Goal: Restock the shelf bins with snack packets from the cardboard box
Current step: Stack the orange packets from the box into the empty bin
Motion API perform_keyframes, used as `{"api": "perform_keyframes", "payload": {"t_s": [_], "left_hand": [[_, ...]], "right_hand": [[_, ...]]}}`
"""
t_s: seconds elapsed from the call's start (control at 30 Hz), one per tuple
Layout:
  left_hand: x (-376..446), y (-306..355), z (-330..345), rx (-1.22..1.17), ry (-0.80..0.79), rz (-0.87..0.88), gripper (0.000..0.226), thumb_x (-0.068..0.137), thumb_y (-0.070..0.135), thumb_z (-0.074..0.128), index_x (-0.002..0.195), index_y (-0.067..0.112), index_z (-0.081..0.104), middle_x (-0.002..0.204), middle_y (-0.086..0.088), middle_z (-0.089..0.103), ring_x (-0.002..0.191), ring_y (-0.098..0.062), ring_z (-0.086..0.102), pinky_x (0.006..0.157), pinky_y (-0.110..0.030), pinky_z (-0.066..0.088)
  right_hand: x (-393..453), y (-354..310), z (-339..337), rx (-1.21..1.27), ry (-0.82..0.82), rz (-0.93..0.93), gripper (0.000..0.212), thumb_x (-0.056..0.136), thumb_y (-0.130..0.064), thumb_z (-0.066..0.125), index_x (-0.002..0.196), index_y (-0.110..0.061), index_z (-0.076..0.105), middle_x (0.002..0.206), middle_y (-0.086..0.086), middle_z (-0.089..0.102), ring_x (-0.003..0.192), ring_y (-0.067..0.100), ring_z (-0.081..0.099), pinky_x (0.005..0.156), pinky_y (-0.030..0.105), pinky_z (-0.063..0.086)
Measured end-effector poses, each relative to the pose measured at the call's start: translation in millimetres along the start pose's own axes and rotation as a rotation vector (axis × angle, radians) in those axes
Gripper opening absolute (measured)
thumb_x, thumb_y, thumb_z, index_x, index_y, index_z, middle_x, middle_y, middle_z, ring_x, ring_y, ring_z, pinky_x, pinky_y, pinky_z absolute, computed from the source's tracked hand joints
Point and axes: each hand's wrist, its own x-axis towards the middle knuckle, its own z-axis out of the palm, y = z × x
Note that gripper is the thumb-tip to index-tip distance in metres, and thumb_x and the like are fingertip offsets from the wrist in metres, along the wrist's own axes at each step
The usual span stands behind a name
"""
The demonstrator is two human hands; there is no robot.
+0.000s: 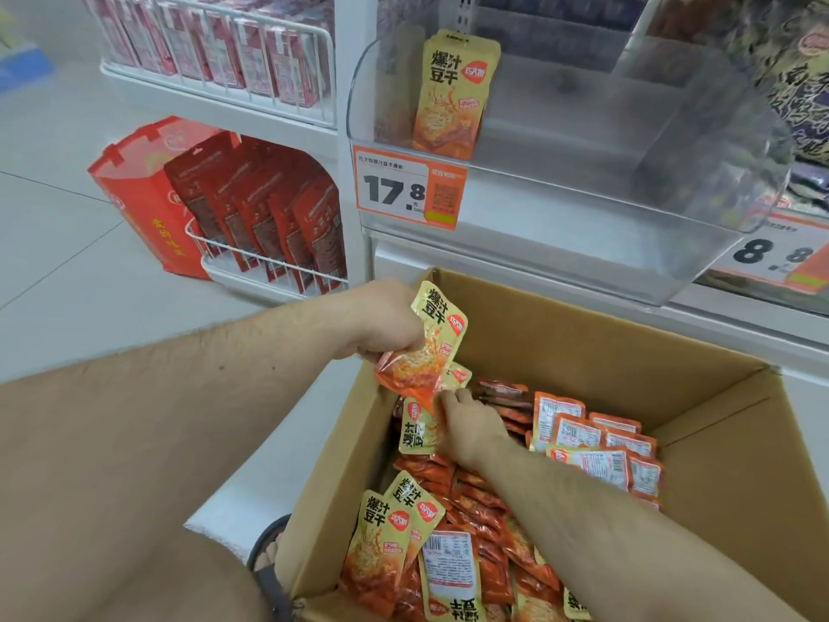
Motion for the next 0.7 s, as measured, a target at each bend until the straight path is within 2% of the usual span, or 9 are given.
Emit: {"api": "perform_keyframes", "payload": {"t_s": [0.1, 0.17, 0.23, 0.3, 0.37, 0.47, 0.53, 0.63, 0.7], "left_hand": [[0.7, -5.1, -5.3, -0.039, 0.027, 0.009, 0.018, 0.085, 0.000, 0.058, 0.102, 0.004, 0.060, 0.091, -0.014, 0.058, 0.076, -0.024, 0.055, 0.064, -0.038, 0.047], [1.2, -6.4, -7.9, -0.067, 0.055, 0.019, 0.016, 0.085, 0.000, 0.056, 0.097, 0.011, 0.055, 0.088, -0.012, 0.053, 0.076, -0.023, 0.051, 0.067, -0.037, 0.040], [0.7, -6.1, -10.4, -0.086, 0.076, 0.038, 0.016, 0.086, 0.001, 0.054, 0.094, 0.015, 0.052, 0.086, -0.011, 0.052, 0.075, -0.023, 0.050, 0.067, -0.037, 0.037], [-1.0, -5.5, -14.3, -0.089, 0.091, 0.056, 0.013, 0.088, 0.003, 0.054, 0.093, 0.015, 0.053, 0.085, -0.011, 0.053, 0.073, -0.022, 0.050, 0.066, -0.036, 0.038], [-3.0, -4.9, -17.9, -0.108, 0.092, 0.072, 0.010, 0.090, 0.004, 0.055, 0.097, 0.012, 0.054, 0.086, -0.011, 0.054, 0.075, -0.022, 0.050, 0.067, -0.036, 0.037], [-6.9, -0.5, -20.7, -0.154, 0.085, 0.093, 0.020, 0.091, 0.009, 0.057, 0.109, 0.004, 0.061, 0.092, -0.015, 0.065, 0.075, -0.023, 0.055, 0.066, -0.035, 0.040], [-12.0, 4.3, -17.7, -0.183, 0.078, 0.104, 0.019, 0.092, 0.010, 0.058, 0.111, 0.008, 0.063, 0.090, -0.014, 0.068, 0.070, -0.022, 0.056, 0.062, -0.032, 0.042], [-17.4, 12.1, -6.4, -0.299, -0.027, 0.092, 0.029, 0.085, 0.009, 0.063, 0.113, 0.015, 0.061, 0.102, -0.018, 0.068, 0.078, -0.026, 0.060, 0.068, -0.036, 0.046], [-23.8, 19.4, -1.0, -0.407, -0.108, 0.107, 0.039, 0.079, -0.001, 0.055, 0.115, 0.014, 0.063, 0.114, -0.019, 0.070, 0.095, -0.035, 0.068, 0.080, -0.042, 0.052]], "right_hand": [[-2.7, 2.0, 0.9, 0.031, 0.015, 0.082, 0.064, 0.080, -0.033, 0.075, 0.131, -0.014, 0.041, 0.127, 0.012, 0.044, 0.105, 0.036, 0.060, 0.083, 0.042, 0.052], [-11.1, 10.1, -12.7, 0.112, 0.036, 0.099, 0.043, 0.086, -0.028, 0.068, 0.121, -0.014, 0.047, 0.123, 0.011, 0.051, 0.106, 0.036, 0.061, 0.081, 0.039, 0.050], [-22.8, 22.8, -27.6, 0.213, 0.050, 0.087, 0.012, 0.092, -0.026, 0.061, 0.096, -0.018, 0.052, 0.108, 0.009, 0.062, 0.099, 0.032, 0.062, 0.072, 0.032, 0.044], [-37.1, 40.1, -45.0, 0.321, 0.057, 0.117, 0.025, 0.093, -0.025, 0.062, 0.074, -0.022, 0.047, 0.081, 0.003, 0.060, 0.079, 0.026, 0.057, 0.063, 0.029, 0.035], [-57.5, 53.8, -72.6, 0.597, 0.091, 0.187, 0.032, 0.092, -0.016, 0.065, 0.066, -0.020, 0.046, 0.064, -0.003, 0.049, 0.060, 0.018, 0.047, 0.056, 0.028, 0.033], [-91.9, 62.7, -115.0, 1.210, 0.096, 0.187, 0.024, 0.098, -0.007, 0.057, 0.075, -0.010, 0.051, 0.055, 0.002, 0.046, 0.049, 0.012, 0.037, 0.051, 0.027, 0.030], [-109.0, 56.9, -138.6, 1.442, 0.042, 0.140, 0.014, 0.102, -0.009, 0.049, 0.088, -0.007, 0.052, 0.051, 0.004, 0.043, 0.049, 0.015, 0.033, 0.055, 0.030, 0.028], [-120.3, 38.5, -162.0, 1.554, -0.004, 0.057, 0.008, 0.102, -0.014, 0.048, 0.099, -0.008, 0.053, 0.049, 0.005, 0.043, 0.054, 0.020, 0.034, 0.063, 0.035, 0.030], [-122.6, 26.7, -171.8, 1.529, 0.023, 0.043, 0.012, 0.102, -0.016, 0.050, 0.092, -0.009, 0.052, 0.049, 0.005, 0.044, 0.053, 0.019, 0.035, 0.066, 0.037, 0.030]]}}
